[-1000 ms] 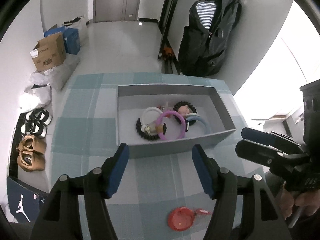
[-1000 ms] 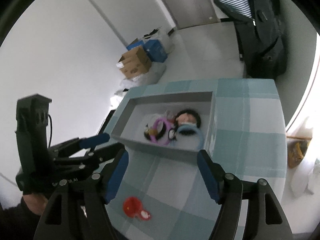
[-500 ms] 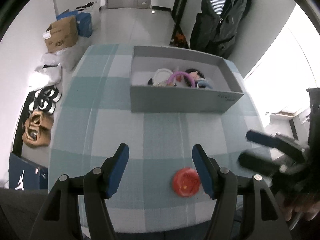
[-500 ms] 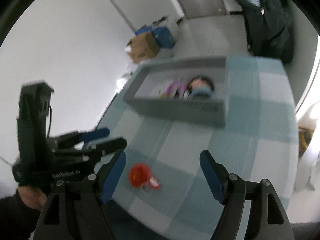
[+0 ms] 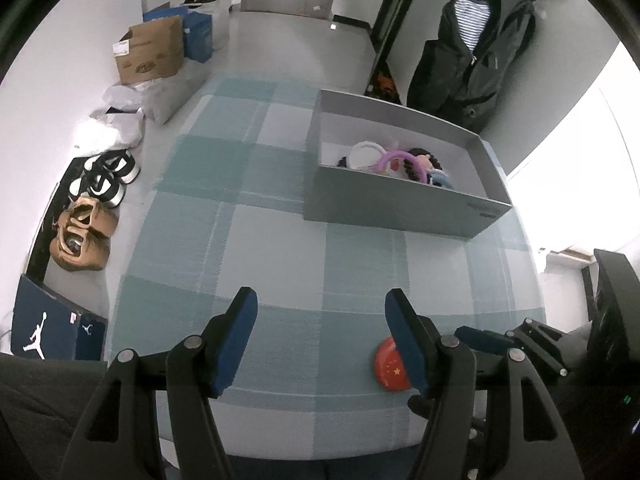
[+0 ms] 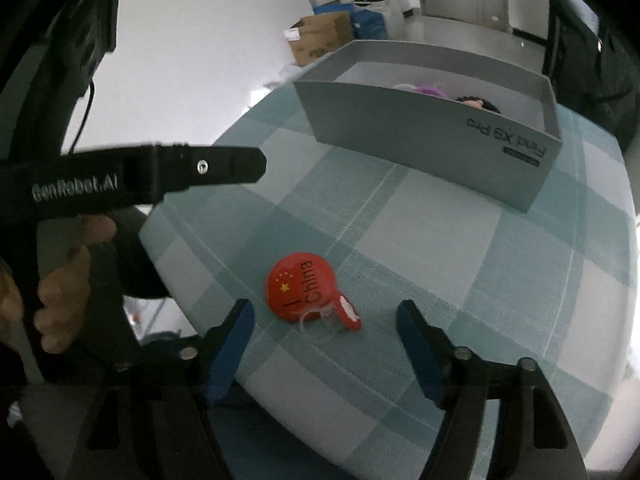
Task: Organize jewelry
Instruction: 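Move both grippers back to the red badge and clear ring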
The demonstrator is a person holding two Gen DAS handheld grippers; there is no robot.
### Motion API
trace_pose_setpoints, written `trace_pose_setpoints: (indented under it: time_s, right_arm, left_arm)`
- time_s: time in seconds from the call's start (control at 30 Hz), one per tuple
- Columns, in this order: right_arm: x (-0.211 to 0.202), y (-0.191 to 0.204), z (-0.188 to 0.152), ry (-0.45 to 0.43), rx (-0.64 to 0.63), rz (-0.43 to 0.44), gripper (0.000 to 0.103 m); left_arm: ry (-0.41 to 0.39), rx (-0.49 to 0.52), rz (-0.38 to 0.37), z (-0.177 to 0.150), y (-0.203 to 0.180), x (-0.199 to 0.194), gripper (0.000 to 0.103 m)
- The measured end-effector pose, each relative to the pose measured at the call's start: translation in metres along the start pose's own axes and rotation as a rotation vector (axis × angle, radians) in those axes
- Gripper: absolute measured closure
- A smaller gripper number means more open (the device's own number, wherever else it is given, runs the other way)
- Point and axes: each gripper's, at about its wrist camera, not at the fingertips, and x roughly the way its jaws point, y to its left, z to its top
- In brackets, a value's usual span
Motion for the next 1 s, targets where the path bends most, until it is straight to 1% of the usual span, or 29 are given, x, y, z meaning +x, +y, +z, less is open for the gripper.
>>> trace_pose_setpoints:
  time_s: [0.03,0.1,0.2,0.23,0.3,0.37,0.43,0.53,0.67,0.83,0.93,1.0]
  right_arm:
    - [0.001,0.002,0.0,0.001,-0.018,-0.01,0.042]
    - [0.003,0.008,-0.001,0.004,-0.058,-0.041,0.045]
    - [0.005,0.011,-0.003,0.005,-0.097,-0.074,0.058]
    - [0.006,0.012,-0.003,0.006,-0.104,-0.082,0.064]
    - [0.006,0.012,-0.003,0.008,-0.107,-0.075,0.073]
    - [0.005,0.012,-0.004,0.01,-0.112,-0.062,0.073]
    - [0.004,0.014,-0.006,0.01,-0.128,-0.079,0.074]
    - [0.005,0.014,-0.006,0.014,-0.127,-0.069,0.074]
    - [-0.001,0.007,-0.004,0.006,-0.084,-0.05,0.074]
    - [-0.019,-0.02,0.003,-0.043,0.042,-0.033,0.074]
    - [-0.028,-0.036,0.007,-0.075,0.119,-0.042,0.074]
    - [-0.037,-0.047,0.01,-0.108,0.168,-0.067,0.074]
  left_arm:
    - [0.0,-0.004,0.0,0.0,0.001,0.0,0.041]
    - [0.003,-0.018,-0.005,0.0,0.005,0.0,0.041]
    - [0.004,-0.033,-0.008,0.0,0.009,0.0,0.041]
    - [0.006,-0.036,-0.011,0.0,0.01,0.0,0.041]
    - [0.011,-0.04,-0.013,0.0,0.01,0.001,0.041]
    - [0.016,-0.04,-0.009,-0.001,0.01,0.002,0.041]
    - [0.024,-0.039,-0.004,-0.001,0.01,0.003,0.041]
    - [0.03,-0.041,0.0,-0.001,0.011,0.004,0.041]
    - [0.034,-0.046,0.01,-0.001,0.012,0.005,0.041]
    - [0.044,-0.051,0.01,-0.003,0.013,0.008,0.041]
    - [0.051,-0.035,-0.021,-0.004,0.009,0.008,0.041]
    - [0.057,-0.005,-0.036,-0.005,0.002,0.008,0.041]
